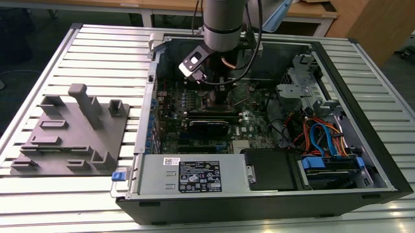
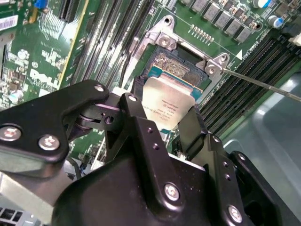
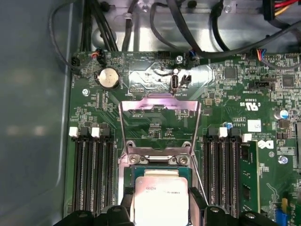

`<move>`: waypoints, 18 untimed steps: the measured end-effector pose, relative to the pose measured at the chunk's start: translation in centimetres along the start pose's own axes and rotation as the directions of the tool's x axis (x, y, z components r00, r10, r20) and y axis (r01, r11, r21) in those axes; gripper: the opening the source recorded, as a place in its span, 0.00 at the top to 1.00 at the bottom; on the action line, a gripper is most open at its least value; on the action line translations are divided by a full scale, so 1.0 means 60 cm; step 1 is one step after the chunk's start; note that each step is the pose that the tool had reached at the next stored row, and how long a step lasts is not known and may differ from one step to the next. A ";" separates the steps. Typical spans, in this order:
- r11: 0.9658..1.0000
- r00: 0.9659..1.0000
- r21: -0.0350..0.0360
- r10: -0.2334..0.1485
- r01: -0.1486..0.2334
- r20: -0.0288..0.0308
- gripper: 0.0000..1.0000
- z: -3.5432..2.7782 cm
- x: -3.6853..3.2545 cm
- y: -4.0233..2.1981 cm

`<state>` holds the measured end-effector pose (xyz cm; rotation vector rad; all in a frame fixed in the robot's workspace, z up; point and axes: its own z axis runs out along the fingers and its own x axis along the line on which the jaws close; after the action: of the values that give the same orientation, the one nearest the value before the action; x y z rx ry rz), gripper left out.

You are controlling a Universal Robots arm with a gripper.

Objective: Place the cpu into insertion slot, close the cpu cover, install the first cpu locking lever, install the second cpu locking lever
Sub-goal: 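Place the cpu into insertion slot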

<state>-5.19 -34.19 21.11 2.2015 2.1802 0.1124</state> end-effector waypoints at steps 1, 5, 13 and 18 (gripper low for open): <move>1.000 1.000 0.000 0.001 -0.001 0.000 0.46 0.002 0.000 -0.001; 1.000 1.000 0.000 0.001 -0.001 0.000 0.46 0.012 0.000 -0.003; 1.000 1.000 0.001 -0.004 0.004 -0.001 0.46 0.026 0.000 -0.006; 1.000 1.000 0.001 -0.008 0.008 -0.001 0.46 0.027 0.000 -0.007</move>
<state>-5.51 -34.16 19.45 2.1930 2.1904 0.1120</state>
